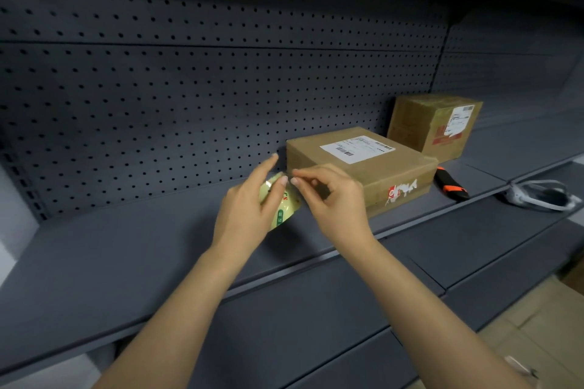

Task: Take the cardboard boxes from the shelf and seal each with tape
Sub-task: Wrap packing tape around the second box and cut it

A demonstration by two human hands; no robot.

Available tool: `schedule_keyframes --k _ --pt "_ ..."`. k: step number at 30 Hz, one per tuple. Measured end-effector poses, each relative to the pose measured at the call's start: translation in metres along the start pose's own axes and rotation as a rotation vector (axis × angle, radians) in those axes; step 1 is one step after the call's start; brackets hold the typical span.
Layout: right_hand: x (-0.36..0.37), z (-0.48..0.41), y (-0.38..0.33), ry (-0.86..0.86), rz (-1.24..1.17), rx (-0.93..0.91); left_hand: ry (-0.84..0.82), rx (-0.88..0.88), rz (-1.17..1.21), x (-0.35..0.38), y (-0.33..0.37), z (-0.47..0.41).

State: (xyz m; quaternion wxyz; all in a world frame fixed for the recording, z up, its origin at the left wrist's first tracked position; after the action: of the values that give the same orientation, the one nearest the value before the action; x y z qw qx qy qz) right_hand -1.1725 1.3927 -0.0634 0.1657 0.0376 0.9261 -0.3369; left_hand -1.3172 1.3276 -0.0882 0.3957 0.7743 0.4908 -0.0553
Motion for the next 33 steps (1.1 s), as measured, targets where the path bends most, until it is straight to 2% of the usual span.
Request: schedule_keyframes --k 2,12,21,26,29,33 --pt "0.002 0.001 0.001 -0.006 0.013 -0.001 -0.007 -0.024 0.007 -0.002 -0.002 0.0" --pt "0.023 0.006 0.006 -0.124 0.03 0.114 0.032 0.091 -0.054 -0.004 -0.004 0.001" --pt "0.037 0.01 0.031 -0.165 0.059 0.327 -0.13 0.185 -0.245 0.009 -0.015 0.009" --pt "0.026 0.017 0.037 -0.154 0.186 0.22 -0.272 0.21 -0.407 0.022 -0.029 0.02" --pt "0.01 0.019 0.04 -0.15 0.219 0.201 -0.238 0.203 -0.417 0.02 -0.025 0.017" --pt "-0.024 0.017 0.052 -0.092 0.231 0.243 -0.131 0.283 -0.386 0.022 -0.002 0.012"
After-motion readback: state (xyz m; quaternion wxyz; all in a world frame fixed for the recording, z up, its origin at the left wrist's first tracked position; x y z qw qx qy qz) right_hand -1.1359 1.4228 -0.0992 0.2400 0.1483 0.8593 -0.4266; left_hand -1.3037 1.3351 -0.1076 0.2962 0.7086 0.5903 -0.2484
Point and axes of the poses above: each hand's wrist, its own z-axis away from the middle knuckle, its own x-axis out of the palm, y = z × x, the point moved 7 cm from there along -z, towards the middle knuckle, and after that the axes turned 8 degrees about x, right-handed, at the moved point
